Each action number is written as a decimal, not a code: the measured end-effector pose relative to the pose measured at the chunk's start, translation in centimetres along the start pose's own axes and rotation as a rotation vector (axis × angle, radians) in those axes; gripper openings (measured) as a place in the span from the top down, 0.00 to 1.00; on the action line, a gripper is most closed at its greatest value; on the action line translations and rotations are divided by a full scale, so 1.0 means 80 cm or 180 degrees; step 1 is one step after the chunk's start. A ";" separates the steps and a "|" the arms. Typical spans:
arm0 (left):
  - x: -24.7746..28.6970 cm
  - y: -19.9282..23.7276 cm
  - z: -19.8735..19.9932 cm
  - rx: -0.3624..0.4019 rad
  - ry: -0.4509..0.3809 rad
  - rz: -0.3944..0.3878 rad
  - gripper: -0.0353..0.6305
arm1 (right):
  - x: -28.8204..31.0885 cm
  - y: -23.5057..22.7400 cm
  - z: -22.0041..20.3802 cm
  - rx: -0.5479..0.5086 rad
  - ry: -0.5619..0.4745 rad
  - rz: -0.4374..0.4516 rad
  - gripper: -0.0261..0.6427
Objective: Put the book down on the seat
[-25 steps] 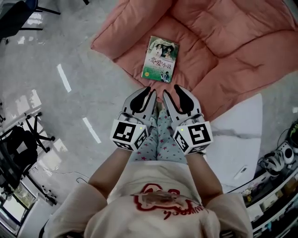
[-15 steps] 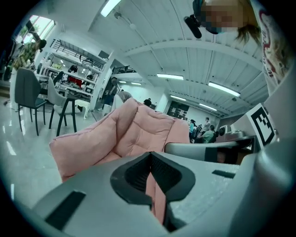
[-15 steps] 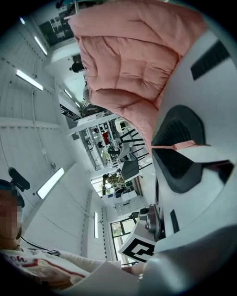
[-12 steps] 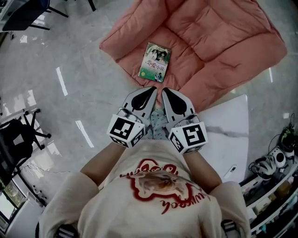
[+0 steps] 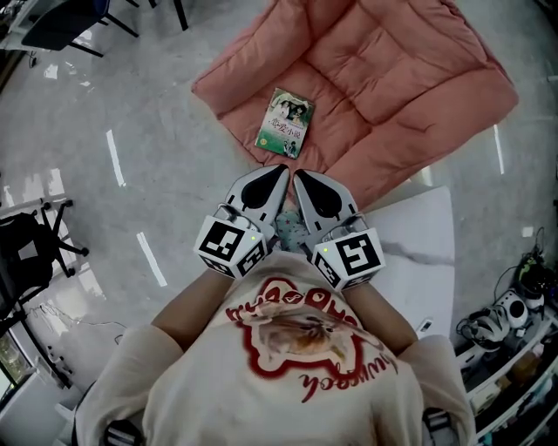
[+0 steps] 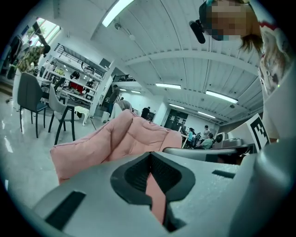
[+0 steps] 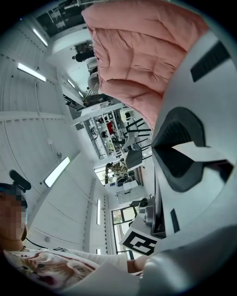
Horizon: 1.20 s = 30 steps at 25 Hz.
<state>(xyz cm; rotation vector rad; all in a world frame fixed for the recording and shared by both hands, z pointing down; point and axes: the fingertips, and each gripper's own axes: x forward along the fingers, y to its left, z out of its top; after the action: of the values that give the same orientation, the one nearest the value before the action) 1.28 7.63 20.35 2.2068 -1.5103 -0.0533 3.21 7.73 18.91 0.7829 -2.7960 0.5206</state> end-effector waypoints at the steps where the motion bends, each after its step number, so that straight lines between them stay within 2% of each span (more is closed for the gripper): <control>1: -0.002 -0.005 -0.001 0.0003 -0.0011 -0.0017 0.94 | -0.003 0.002 0.000 -0.0032 0.0016 0.0028 0.96; 10: -0.048 -0.031 0.006 0.0205 -0.0094 -0.0110 0.94 | -0.025 0.042 0.005 -0.0195 -0.0030 0.0059 0.96; 14: -0.092 -0.046 0.000 0.0147 -0.0214 -0.0077 0.94 | -0.048 0.081 -0.010 -0.0169 -0.0073 0.0069 0.96; 17: -0.134 -0.060 -0.010 0.0060 -0.0301 -0.0127 0.94 | -0.070 0.118 -0.022 -0.0217 -0.0161 0.0056 0.96; 20: -0.185 -0.077 -0.025 0.0082 -0.0349 -0.0158 0.94 | -0.099 0.162 -0.041 -0.0242 -0.0241 0.0031 0.96; 24: -0.258 -0.103 -0.048 0.0127 -0.0366 -0.0184 0.94 | -0.144 0.225 -0.074 -0.0150 -0.0275 -0.0073 0.96; 30: -0.352 -0.139 -0.065 0.0042 -0.0434 -0.0154 0.94 | -0.196 0.316 -0.098 -0.0108 -0.0286 -0.0103 0.96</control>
<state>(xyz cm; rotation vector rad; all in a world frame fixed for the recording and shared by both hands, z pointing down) 1.35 37.79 14.35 2.2907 -1.5321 -0.2140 3.68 38.19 14.76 0.8634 -2.8604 0.4417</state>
